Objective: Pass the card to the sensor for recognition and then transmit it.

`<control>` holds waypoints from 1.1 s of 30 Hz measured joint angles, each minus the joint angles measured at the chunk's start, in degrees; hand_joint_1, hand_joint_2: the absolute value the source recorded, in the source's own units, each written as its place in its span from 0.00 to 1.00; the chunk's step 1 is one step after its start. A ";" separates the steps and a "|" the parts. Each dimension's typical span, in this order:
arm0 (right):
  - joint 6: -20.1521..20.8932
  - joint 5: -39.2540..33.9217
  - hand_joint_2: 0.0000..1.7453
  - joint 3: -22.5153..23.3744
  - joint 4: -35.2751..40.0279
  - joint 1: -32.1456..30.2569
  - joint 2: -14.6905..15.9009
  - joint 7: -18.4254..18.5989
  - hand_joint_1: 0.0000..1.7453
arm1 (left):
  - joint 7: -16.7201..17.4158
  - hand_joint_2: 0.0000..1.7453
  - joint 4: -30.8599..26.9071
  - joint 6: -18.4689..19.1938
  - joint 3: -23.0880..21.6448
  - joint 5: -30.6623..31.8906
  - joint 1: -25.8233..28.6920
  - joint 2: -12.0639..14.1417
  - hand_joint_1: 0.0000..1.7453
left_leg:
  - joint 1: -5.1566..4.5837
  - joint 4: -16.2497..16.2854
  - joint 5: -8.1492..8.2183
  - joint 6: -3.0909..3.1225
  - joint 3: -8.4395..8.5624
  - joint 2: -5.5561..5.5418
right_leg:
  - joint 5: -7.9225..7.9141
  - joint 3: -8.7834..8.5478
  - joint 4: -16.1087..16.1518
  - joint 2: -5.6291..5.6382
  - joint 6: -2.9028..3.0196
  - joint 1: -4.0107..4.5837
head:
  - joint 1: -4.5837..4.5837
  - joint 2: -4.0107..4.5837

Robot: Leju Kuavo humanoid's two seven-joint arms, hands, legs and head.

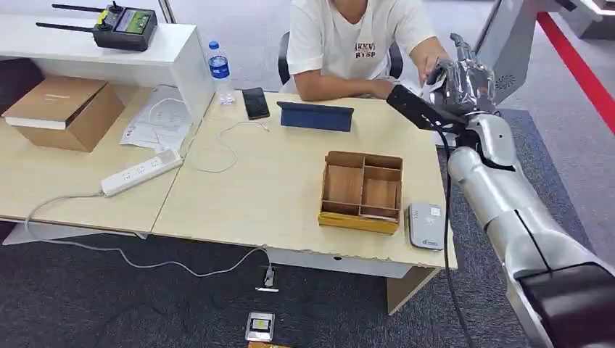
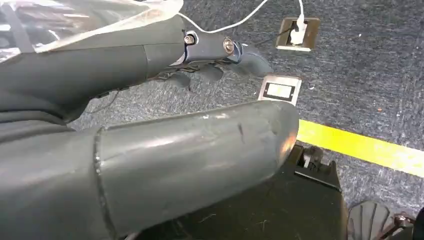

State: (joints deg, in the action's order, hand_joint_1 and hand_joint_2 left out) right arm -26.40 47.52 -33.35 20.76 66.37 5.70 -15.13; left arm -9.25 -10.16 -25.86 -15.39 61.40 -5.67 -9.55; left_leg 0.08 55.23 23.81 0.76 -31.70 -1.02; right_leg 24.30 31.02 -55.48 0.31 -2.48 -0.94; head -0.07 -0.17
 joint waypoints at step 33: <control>0.50 -9.36 1.00 7.34 2.03 -18.32 7.62 -1.03 1.00 | 3.54 0.00 0.00 -0.72 -0.02 -3.23 0.10 -0.13 0.00 | 0.00 0.03 0.03 0.03 0.00 0.00 | 0.00 -0.01 0.04 0.01 0.00 0.00 | 0.00 0.00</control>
State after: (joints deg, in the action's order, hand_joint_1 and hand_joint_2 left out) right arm -25.90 38.16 -26.02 22.80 48.05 13.32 -16.15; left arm -5.70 -10.16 -26.58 -15.41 58.16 -5.57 -9.68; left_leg 0.08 55.26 23.84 0.79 -31.69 -1.02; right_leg 24.30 31.01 -55.44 0.32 -2.48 -0.95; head -0.07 -0.17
